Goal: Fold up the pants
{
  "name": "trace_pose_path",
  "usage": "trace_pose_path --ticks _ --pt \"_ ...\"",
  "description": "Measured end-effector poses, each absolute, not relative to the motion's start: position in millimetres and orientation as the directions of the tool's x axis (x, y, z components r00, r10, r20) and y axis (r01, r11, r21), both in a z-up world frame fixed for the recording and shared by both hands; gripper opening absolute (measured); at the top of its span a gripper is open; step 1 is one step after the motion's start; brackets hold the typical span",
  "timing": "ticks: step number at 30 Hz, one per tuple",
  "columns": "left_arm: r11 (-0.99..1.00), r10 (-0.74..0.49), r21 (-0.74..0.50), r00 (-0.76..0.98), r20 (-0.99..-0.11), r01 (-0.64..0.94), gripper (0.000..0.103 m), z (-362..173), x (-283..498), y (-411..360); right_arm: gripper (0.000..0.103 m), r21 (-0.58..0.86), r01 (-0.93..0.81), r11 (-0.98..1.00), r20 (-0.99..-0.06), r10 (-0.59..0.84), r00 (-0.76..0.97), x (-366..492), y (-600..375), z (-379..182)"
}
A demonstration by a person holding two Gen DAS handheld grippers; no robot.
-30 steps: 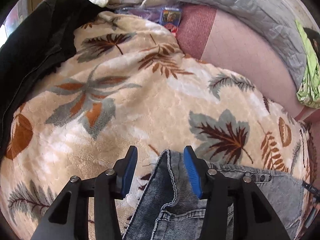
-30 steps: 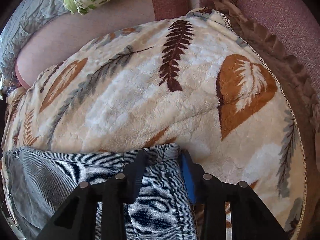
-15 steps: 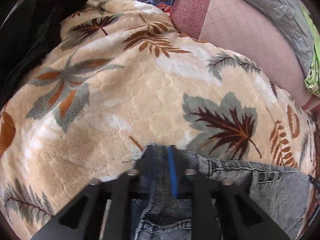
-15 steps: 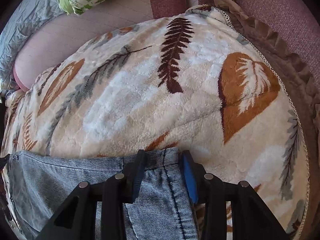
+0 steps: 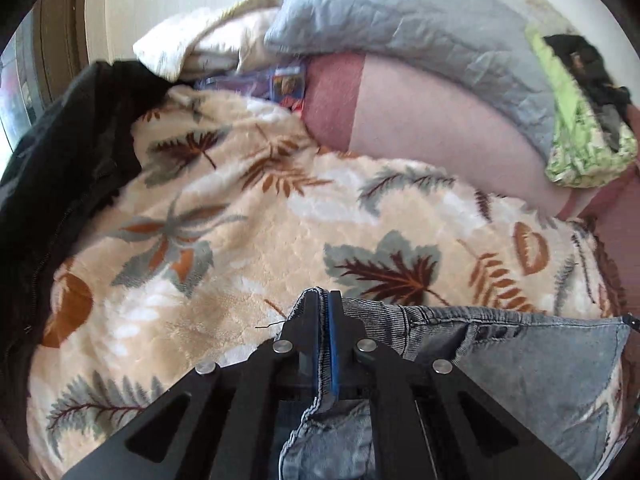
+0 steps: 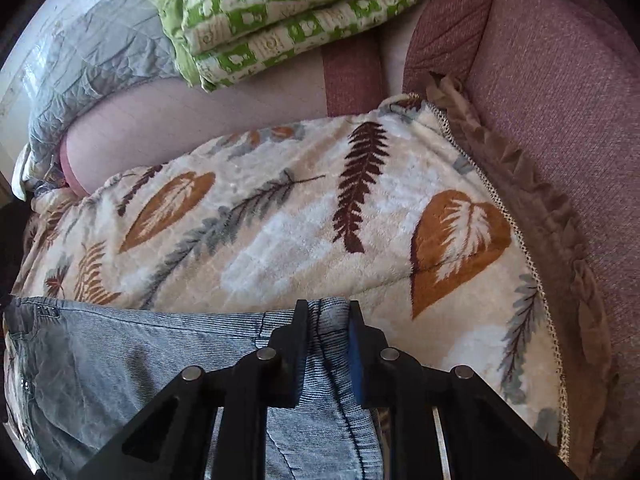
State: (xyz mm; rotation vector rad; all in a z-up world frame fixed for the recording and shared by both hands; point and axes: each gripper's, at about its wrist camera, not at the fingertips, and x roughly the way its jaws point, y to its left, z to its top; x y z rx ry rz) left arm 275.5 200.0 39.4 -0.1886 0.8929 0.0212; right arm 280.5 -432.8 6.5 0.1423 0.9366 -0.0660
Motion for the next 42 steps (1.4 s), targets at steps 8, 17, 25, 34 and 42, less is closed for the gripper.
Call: trace_pose_path --ticks 8,17,25,34,42 --pt "0.976 -0.143 -0.22 0.746 -0.65 -0.004 0.004 117 157 215 0.019 0.165 0.094 0.982 -0.697 0.048 0.715 185 -448 70" --pt "0.98 -0.194 -0.181 0.614 -0.765 0.084 0.008 57 26 234 0.023 0.132 -0.006 0.991 -0.718 0.1 0.689 6 -435 33" --pt "0.992 -0.045 -0.103 0.578 -0.815 -0.069 0.009 43 -9 280 0.066 0.226 0.08 0.971 -0.851 0.157 0.501 -55 -457 -50" --pt "0.984 -0.171 -0.108 0.604 -0.779 0.14 0.043 37 26 169 0.075 0.385 0.259 0.886 -0.841 0.221 0.494 32 -471 -48" --pt "0.986 -0.099 -0.02 0.497 -0.862 0.163 0.043 -40 36 137 0.019 0.208 0.185 0.96 -0.886 0.105 0.452 57 -440 -52"
